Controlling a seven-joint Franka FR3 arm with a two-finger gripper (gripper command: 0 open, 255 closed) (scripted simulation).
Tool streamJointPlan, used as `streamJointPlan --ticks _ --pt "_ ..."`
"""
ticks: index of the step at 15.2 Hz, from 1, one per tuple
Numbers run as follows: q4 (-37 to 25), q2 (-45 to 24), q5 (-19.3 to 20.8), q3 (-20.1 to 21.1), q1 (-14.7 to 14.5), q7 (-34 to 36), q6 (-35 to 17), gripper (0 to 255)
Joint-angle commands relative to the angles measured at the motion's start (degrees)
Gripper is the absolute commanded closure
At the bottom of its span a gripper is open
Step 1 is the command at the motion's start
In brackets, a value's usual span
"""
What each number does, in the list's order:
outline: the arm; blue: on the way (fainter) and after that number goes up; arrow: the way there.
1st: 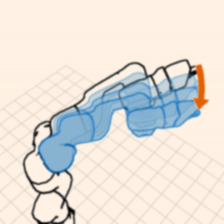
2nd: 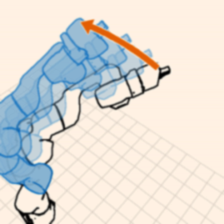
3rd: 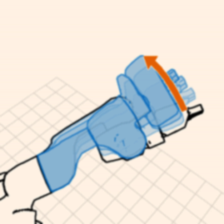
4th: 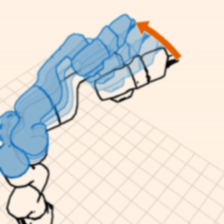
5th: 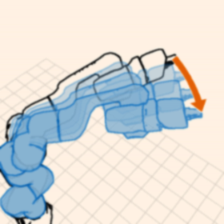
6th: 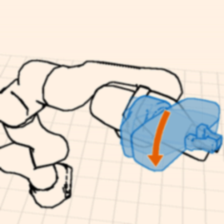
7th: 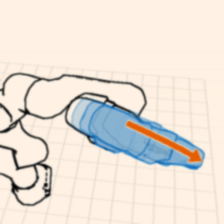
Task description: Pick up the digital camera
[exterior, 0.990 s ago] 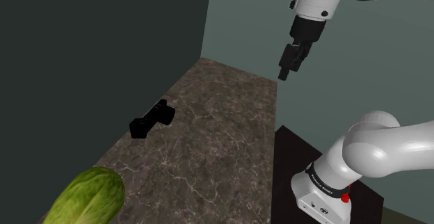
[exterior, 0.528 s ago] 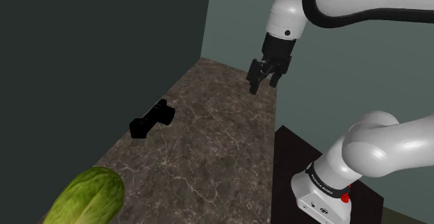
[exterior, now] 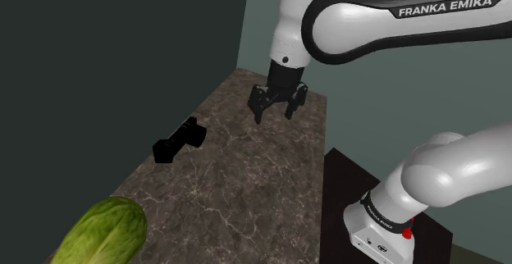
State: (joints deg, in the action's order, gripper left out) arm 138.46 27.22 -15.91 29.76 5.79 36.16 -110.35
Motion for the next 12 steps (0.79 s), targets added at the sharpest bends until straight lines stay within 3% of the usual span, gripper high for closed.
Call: streamJointPlan --ticks 1,6,9,12 --pt "-1.38 -4.20 0.23 2.96 1.19 5.28 -3.59 0" --pt "-6.72 -16.44 5.21 9.63 4.78 19.25 -11.21 0" --pt "-10.88 -24.97 11.34 12.34 6.12 29.06 -14.83 0" --pt "-15.83 -33.88 18.96 12.78 5.49 39.28 -17.15 0"
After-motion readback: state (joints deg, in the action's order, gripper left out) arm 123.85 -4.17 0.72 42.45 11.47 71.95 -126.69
